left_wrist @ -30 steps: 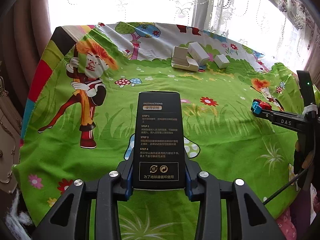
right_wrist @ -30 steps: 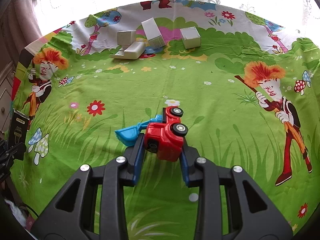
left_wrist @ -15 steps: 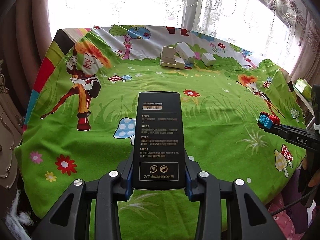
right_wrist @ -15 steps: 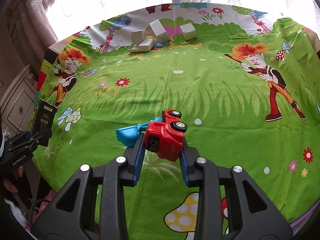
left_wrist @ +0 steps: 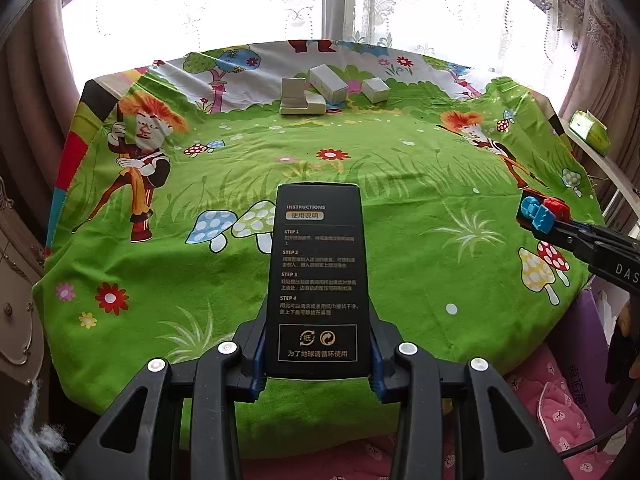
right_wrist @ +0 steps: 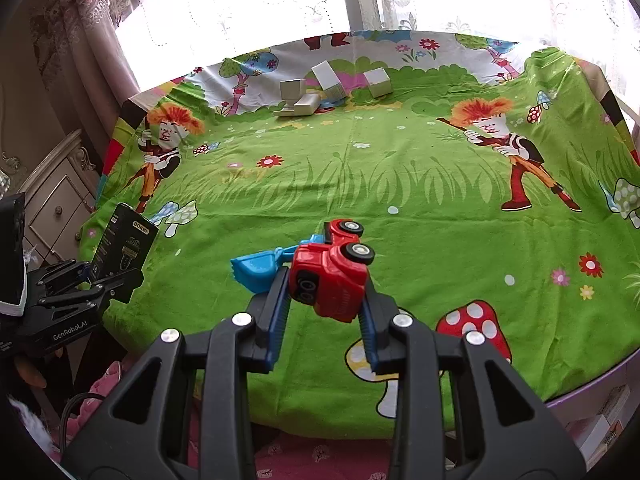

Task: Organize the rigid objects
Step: 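Carry the red truck and dark box to the cardboard box and release them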

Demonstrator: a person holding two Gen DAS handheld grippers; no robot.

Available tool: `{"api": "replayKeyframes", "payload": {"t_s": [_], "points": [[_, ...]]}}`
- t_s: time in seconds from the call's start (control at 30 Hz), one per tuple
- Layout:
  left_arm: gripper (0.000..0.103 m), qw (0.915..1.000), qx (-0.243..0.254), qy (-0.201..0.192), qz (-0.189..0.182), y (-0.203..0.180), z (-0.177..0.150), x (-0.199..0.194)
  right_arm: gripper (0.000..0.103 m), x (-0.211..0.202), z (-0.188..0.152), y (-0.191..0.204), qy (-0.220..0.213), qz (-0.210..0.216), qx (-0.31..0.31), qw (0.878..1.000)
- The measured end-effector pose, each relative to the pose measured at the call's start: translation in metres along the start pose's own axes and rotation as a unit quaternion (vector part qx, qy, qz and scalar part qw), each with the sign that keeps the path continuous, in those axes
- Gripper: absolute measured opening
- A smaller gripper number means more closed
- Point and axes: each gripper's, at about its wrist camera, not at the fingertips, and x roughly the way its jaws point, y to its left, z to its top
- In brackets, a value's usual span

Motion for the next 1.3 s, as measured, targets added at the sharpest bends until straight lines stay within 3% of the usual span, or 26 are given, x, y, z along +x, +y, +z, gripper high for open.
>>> {"api": "replayKeyframes", "payload": {"t_s": [0.4, 0.63, 0.8, 0.97, 1.3], "points": [[0.04, 0.997, 0.073, -0.024, -0.013, -0.056, 0.0, -0.027, 0.036, -0.063, -0.026, -0.026, -0.047, -0.023, 0.02, 0.998], [0.04, 0.987, 0.148, -0.039, -0.048, -0.118, 0.007, -0.042, 0.036, -0.11, -0.048, -0.057, -0.078, -0.06, 0.032, 0.995], [0.04, 0.9754, 0.19, -0.024, -0.109, -0.172, 0.015, -0.048, 0.036, -0.144, -0.07, -0.088, -0.088, -0.105, 0.05, 0.989], [0.04, 0.9579, 0.239, -0.011, -0.159, -0.231, 0.012, -0.055, 0.036, -0.178, -0.098, -0.123, -0.087, -0.165, 0.072, 0.98], [0.04, 0.924, 0.331, 0.012, -0.191, -0.322, -0.012, -0.056, 0.036, -0.235, -0.144, -0.18, -0.085, -0.253, 0.119, 0.956]]}}
